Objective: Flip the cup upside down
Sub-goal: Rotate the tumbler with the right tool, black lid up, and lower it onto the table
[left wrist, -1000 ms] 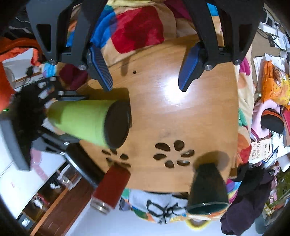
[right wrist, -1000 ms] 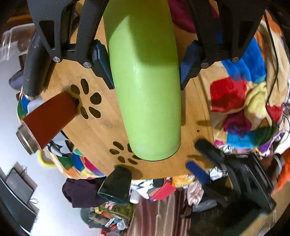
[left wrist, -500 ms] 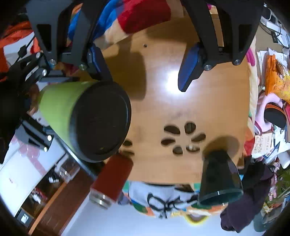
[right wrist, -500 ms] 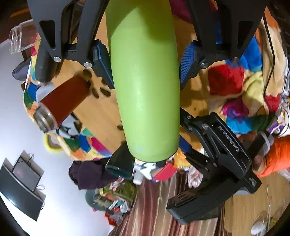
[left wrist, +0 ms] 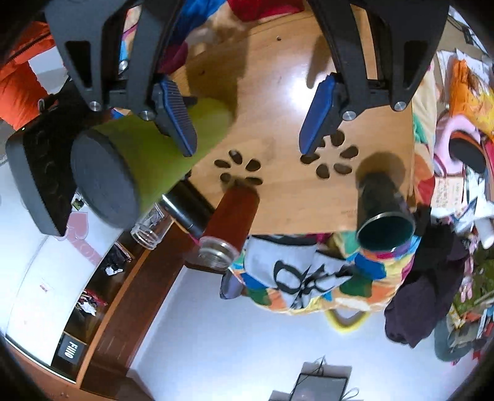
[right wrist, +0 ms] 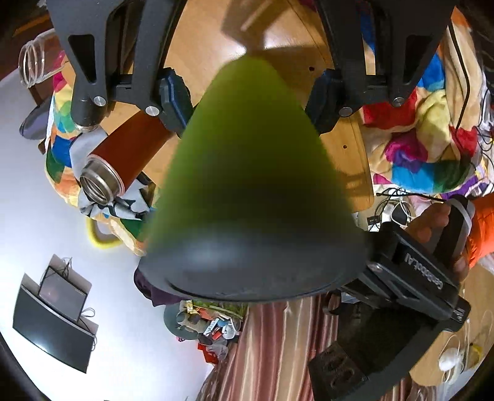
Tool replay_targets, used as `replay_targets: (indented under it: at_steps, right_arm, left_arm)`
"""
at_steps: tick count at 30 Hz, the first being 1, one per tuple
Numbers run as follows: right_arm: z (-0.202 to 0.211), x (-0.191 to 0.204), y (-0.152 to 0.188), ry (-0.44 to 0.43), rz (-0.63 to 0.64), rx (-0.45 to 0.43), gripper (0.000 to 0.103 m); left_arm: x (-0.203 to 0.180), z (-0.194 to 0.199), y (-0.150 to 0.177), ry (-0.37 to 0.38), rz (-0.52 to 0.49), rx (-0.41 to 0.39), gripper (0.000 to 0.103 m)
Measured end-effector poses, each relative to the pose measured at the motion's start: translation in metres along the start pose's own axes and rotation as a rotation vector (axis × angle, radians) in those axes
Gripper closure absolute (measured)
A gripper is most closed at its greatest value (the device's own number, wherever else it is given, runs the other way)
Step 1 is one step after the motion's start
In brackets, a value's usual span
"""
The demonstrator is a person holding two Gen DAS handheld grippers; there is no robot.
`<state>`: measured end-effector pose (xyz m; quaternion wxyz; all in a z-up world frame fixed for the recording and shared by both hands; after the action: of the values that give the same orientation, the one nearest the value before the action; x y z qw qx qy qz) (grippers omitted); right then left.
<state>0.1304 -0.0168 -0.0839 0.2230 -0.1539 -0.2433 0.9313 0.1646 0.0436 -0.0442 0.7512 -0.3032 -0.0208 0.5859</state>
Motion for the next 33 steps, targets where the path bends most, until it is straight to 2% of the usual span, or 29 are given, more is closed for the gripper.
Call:
replay_targets:
  at_steps: [7, 13, 20, 29, 33]
  right_arm:
    - [0.002, -0.002, 0.004, -0.006, -0.029, 0.000, 0.043]
    - [-0.003, -0.015, 0.000, -0.049, -0.106, 0.007, 0.043]
    - [-0.010, -0.022, -0.009, -0.077, -0.159, 0.009, 0.043]
    - [-0.015, -0.028, -0.007, -0.104, -0.215, 0.012, 0.043]
    - [-0.015, -0.030, -0.005, -0.109, -0.224, 0.017, 0.043]
  left_arm:
    - [-0.006, -0.012, -0.008, 0.020, 0.005, 0.017, 0.035]
    - [-0.007, -0.011, -0.010, -0.008, -0.004, 0.008, 0.035]
    - [0.002, 0.005, -0.002, -0.093, -0.018, -0.041, 0.035]
    - [0.009, 0.026, 0.005, -0.104, -0.009, -0.102, 0.031]
    - [0.008, 0.029, 0.006, -0.108, -0.011, -0.121, 0.026]
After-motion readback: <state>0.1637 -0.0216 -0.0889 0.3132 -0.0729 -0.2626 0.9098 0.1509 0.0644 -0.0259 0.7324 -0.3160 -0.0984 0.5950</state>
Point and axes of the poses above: each gripper's, at about its wrist camera, not at the fingertips, and z roughly against the way its jaws point, x to its left, y to its underside, the point moved 7 cm from there along -z, roughly the way its jaws point, and after that the axes turned 15 degrees about x, right-handed, at the moved point
